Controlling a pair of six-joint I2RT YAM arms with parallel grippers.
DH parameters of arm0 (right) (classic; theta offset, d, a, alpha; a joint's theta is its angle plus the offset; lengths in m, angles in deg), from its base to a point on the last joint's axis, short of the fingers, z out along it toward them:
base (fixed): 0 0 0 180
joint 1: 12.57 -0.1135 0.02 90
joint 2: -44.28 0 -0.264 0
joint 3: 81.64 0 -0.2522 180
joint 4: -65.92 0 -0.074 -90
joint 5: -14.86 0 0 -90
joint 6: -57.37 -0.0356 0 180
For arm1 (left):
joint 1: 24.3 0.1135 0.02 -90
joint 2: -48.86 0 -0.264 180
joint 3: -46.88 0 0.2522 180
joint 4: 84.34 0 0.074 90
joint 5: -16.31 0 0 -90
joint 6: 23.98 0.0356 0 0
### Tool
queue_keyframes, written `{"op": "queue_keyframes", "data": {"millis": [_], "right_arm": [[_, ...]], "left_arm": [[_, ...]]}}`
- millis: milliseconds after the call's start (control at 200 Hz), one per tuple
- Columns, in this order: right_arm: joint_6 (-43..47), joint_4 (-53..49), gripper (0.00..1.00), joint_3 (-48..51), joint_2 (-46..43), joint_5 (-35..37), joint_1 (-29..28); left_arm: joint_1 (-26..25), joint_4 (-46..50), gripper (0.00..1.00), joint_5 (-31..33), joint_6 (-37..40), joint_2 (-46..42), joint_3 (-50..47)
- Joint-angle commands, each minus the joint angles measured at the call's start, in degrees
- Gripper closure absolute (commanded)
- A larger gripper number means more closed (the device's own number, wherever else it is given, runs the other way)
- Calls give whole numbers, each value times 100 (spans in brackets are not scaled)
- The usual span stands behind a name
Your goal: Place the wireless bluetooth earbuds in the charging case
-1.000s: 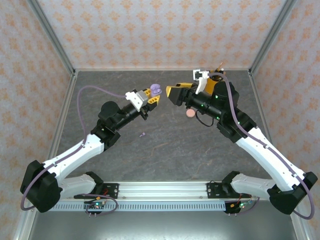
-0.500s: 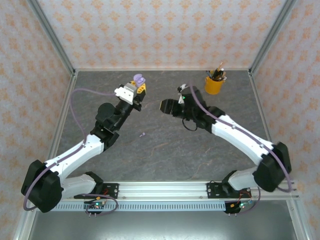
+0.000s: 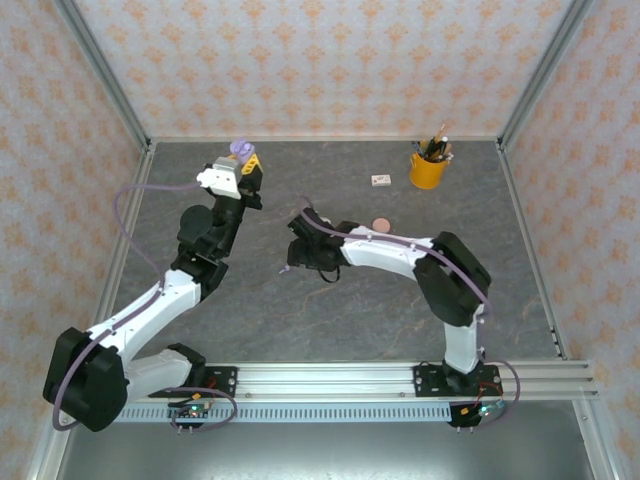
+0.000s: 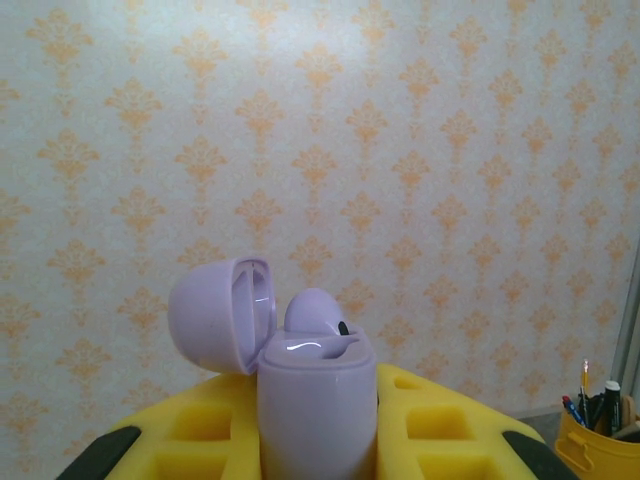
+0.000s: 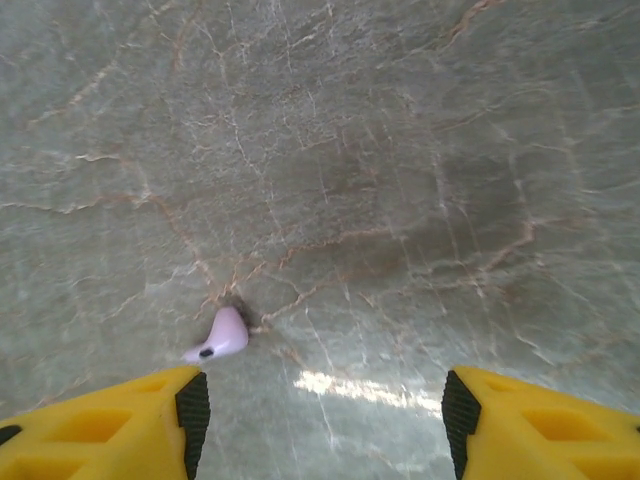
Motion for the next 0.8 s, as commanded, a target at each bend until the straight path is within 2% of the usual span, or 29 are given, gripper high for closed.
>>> {"op": "queue_keyframes", "data": {"millis": [0,180,395,796], "right_arm": [[-21,-410,35,-510,349,404,-173],[74,-764,35,-1151,904,595,-363],[134,-1013,36,-1458,1281,764,-465],[299,-1185,39,-1196,1111,933,-545]], "left_arm": [[107,-234,100,234,-138,-226,-79],[189,-226,100,299,-196,-328,-151],[270,-243,100,312,-266,-415,-229],[303,-199,100,316,-289,-468,-246]]}}
